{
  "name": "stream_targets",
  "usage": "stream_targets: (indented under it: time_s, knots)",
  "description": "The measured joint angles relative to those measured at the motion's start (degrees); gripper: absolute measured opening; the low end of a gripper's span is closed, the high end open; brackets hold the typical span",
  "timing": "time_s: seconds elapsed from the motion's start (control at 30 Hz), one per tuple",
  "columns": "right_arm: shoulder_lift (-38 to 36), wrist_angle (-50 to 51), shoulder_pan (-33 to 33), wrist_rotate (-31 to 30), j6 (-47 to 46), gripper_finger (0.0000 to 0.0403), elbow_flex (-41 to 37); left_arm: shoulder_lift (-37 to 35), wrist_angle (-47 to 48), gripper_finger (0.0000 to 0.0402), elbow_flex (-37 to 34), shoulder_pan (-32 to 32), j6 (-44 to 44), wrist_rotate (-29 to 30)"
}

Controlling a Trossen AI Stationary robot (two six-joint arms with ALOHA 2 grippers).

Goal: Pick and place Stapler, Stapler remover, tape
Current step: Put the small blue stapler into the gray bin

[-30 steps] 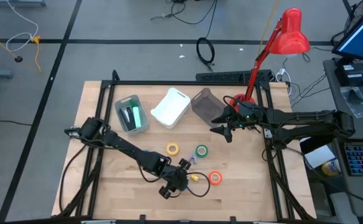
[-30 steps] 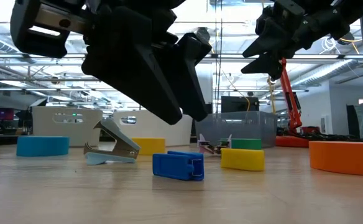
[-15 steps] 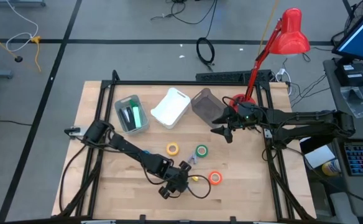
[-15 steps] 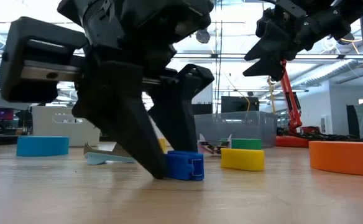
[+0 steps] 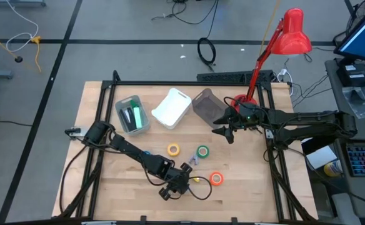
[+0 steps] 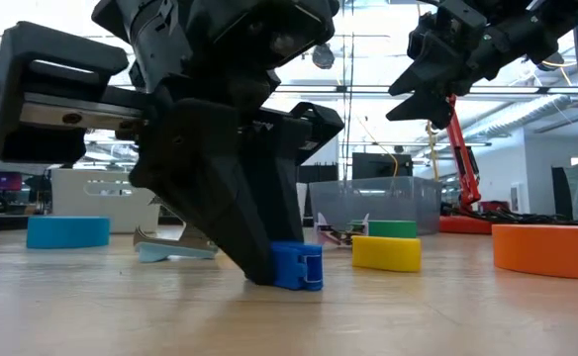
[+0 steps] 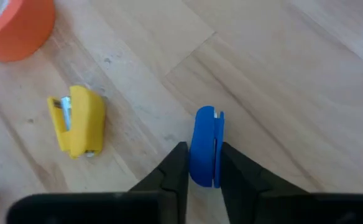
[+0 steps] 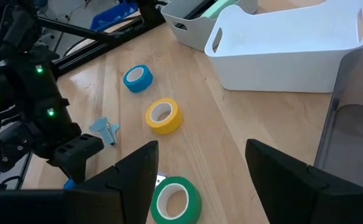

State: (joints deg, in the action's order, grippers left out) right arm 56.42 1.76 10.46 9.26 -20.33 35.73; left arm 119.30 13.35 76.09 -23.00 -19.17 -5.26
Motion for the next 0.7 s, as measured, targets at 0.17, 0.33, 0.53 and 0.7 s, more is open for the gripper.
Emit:
stream_targets:
  time_s: [0.17, 0.33, 0.53, 0.7]
  knots:
    - [-0.01, -0.04, 0.0, -0.09, -0.22, 0.0235, 0.0, -0.14, -0.08, 0.0055, 0.0, 0.0, -0.29, 3.0]
    - [0.0, -0.2, 0.01, -0.13, -1.49, 0.0235, 0.0, -2.33, 1.6, 0.007, -0.11, 0.94, -0.66, 10.9]
    - [0.0, -0.22, 0.0, -0.16, -1.49, 0.0235, 0.0, -10.97, 7.85, 0.0057, -0.09, 3.79, -0.57, 20.44]
    - [0.0, -0.32, 0.02, -0.17, -1.49, 0.0235, 0.0, -20.74, 15.34, 0.0056, -0.02, 6.76, 2.7, 30.64]
